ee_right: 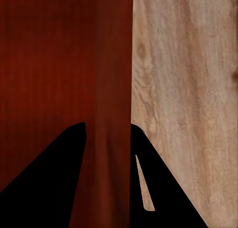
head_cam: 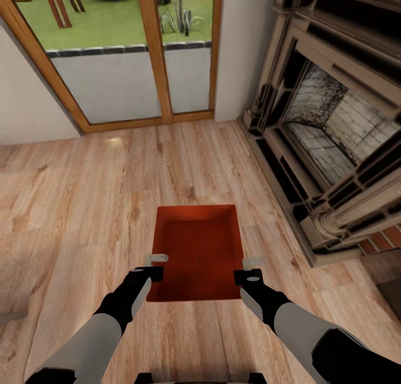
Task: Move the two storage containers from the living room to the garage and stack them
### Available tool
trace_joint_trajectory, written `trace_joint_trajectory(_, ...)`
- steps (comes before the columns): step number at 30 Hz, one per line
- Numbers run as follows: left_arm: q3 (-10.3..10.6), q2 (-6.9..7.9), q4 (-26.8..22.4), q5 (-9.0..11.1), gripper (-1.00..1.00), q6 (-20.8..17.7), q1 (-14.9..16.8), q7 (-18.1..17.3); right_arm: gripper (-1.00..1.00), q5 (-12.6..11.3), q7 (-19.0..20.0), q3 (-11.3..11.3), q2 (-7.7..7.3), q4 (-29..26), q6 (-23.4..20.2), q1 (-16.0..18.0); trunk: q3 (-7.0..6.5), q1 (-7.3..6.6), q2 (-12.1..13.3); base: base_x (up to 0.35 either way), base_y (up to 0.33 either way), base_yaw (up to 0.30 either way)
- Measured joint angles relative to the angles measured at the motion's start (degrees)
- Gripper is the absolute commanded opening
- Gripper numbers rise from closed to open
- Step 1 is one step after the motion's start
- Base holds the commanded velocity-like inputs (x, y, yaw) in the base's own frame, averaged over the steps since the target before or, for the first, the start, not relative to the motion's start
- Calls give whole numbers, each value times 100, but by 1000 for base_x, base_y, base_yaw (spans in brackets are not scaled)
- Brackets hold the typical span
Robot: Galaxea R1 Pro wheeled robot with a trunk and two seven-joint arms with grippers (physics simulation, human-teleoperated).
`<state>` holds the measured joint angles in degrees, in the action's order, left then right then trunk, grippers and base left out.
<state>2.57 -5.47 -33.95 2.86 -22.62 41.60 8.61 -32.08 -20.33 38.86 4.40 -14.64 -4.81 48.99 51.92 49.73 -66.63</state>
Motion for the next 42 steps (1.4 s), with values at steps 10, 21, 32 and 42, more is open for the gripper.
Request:
trace_joint_trajectory(10,0,0,-1,-1,-100,0,0,0,-100,-2,0,1,0,1,3,0,-266,-220,401,0,0,0)
trace_joint_trajectory(21,0,1,1,1,-100,0,-1,0,-100,-6,-7,7,0,-3,-4,0,-561,-461,843,0,0,0)
trace_joint_trajectory(32,5,6,-6,13,-100,2,-2,-1,-100,-3,-9,6,0,-12,-5,0,-857,-703,1284,0,0,0)
trace_joint_trajectory(42,1,3,-6,4,-100,0,-2,0,-100,1,-8,2,2,-6,-3,0,-1126,-923,1686,0,0,0)
